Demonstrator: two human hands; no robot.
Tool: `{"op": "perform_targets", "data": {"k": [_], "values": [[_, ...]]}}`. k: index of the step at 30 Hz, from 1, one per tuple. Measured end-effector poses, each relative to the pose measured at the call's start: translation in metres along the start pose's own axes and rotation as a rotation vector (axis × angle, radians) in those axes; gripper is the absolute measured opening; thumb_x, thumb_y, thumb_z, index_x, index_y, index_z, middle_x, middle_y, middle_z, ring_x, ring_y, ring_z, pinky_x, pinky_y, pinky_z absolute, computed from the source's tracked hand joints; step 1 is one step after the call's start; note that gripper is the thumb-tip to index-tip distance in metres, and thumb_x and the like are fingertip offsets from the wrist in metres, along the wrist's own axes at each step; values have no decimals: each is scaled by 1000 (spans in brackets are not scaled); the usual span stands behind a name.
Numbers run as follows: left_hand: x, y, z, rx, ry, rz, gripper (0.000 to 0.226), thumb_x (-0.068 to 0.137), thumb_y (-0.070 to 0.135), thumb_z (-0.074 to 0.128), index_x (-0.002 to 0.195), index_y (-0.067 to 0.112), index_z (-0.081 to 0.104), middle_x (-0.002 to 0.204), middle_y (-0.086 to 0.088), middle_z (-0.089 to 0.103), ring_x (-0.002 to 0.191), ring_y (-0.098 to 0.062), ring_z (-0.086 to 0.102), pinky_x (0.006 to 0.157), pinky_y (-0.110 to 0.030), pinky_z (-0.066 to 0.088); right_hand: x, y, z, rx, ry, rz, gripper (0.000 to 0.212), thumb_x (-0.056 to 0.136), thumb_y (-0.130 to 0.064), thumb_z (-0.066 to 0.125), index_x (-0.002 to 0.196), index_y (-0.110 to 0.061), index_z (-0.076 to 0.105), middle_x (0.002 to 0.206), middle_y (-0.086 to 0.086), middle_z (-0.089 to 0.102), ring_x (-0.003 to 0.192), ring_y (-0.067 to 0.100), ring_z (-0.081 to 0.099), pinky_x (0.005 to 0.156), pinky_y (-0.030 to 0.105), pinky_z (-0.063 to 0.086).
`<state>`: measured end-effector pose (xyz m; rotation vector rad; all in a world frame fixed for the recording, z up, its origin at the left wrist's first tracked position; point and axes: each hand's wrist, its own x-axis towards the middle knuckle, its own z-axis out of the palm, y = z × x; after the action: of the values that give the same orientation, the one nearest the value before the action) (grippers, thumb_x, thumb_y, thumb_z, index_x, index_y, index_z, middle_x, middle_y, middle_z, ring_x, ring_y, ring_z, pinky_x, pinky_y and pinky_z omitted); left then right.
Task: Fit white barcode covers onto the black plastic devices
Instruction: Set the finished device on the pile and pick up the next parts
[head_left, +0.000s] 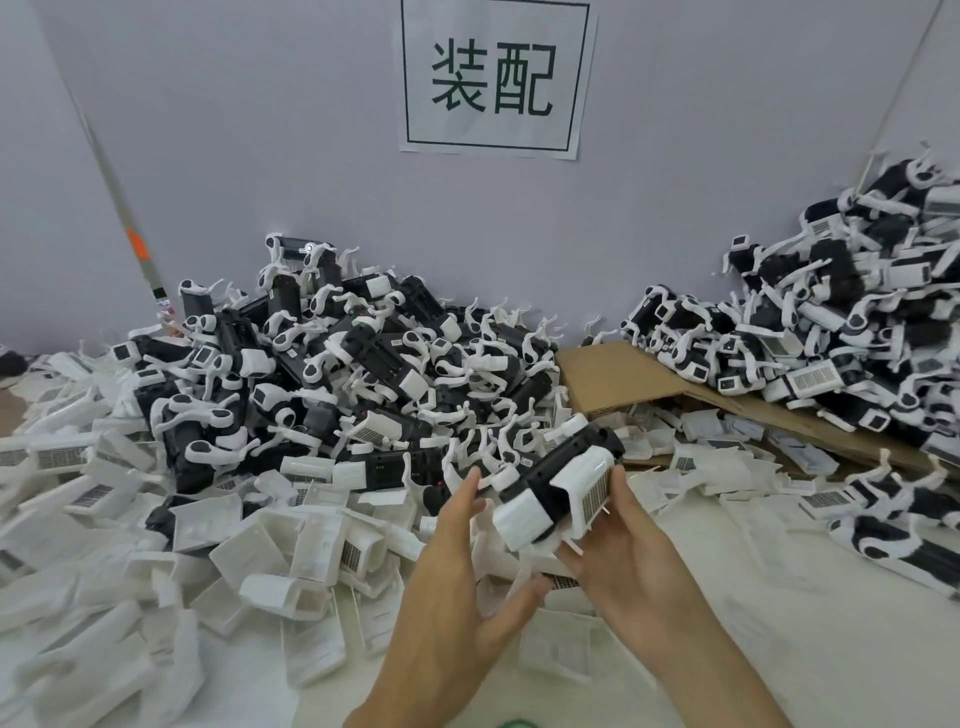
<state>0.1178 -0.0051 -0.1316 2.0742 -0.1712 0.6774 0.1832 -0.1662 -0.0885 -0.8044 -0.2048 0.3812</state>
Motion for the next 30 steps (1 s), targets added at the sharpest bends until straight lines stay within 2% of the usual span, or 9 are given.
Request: {"op": "perform_targets", "data": {"k": [4, 7, 9, 11, 13, 17, 22, 26, 30], "values": [[2, 9, -2, -282, 119, 24, 85, 74, 67, 75, 146, 50, 33, 145, 12, 50, 128, -8, 55, 98, -16, 46, -6, 5, 7, -23, -40, 1, 41, 92, -39, 55, 115, -12, 75, 123, 14, 70, 109, 23, 70, 80, 34, 59], [7, 14, -5, -579, 76, -150, 65, 72, 53, 78, 132, 47, 54, 123, 6, 67, 107, -19, 70, 81, -31, 59, -9, 10, 11, -110, -42, -2, 44, 92, -34, 56, 120, -4, 70, 127, 22, 65, 112, 29, 66, 85, 38, 58], [9, 13, -8, -720, 10, -275, 60, 73, 50, 77, 129, 40, 58, 119, 1, 71, 104, -23, 71, 79, -32, 60, -10, 11, 11, -148, -40, -4, 44, 91, -30, 57, 122, 0, 68, 128, 24, 64, 112, 31, 65, 84, 40, 59], [10, 12, -10, -789, -42, -336, 55, 80, 48, 72, 131, 33, 57, 121, -4, 71, 109, -26, 70, 86, -37, 59, -10, 10, 12, -164, -49, -1, 39, 90, -25, 58, 121, -3, 69, 125, 21, 67, 107, 29, 67, 80, 39, 60], [11, 13, -10, -760, -43, -324, 52, 84, 45, 65, 133, 31, 55, 122, -2, 71, 110, -25, 69, 89, -41, 59, -11, 8, 12, -173, -51, 0, 34, 88, -23, 61, 114, -7, 73, 120, 18, 70, 99, 24, 69, 73, 35, 60], [9, 17, -10, -671, 44, -251, 48, 84, 40, 67, 131, 36, 55, 113, 9, 72, 100, -14, 72, 75, -27, 59, -13, 10, 13, -230, -102, -14, 34, 90, -23, 61, 118, -9, 72, 121, 16, 70, 100, 23, 69, 77, 33, 59], [8, 22, -8, -655, 217, -223, 46, 87, 31, 74, 129, 35, 55, 107, 8, 74, 90, -11, 74, 66, -17, 56, -11, 19, 13, -311, -66, 51, 32, 83, -28, 67, 108, -12, 77, 101, 13, 71, 85, 19, 68, 74, 36, 60], [6, 21, -11, -599, 292, -217, 49, 86, 35, 74, 128, 46, 51, 127, -1, 66, 99, -15, 72, 76, -20, 56, -9, 22, 12, -398, -3, 69, 33, 83, -28, 64, 103, -6, 78, 101, 22, 72, 87, 25, 68, 86, 48, 56], [3, 21, -11, -497, 292, -182, 53, 86, 42, 63, 132, 58, 44, 148, 14, 48, 128, -24, 58, 105, -41, 49, -9, 14, 11, -384, 11, 20, 27, 82, -28, 63, 90, -10, 80, 88, 13, 73, 74, 17, 68, 65, 31, 58]]}}
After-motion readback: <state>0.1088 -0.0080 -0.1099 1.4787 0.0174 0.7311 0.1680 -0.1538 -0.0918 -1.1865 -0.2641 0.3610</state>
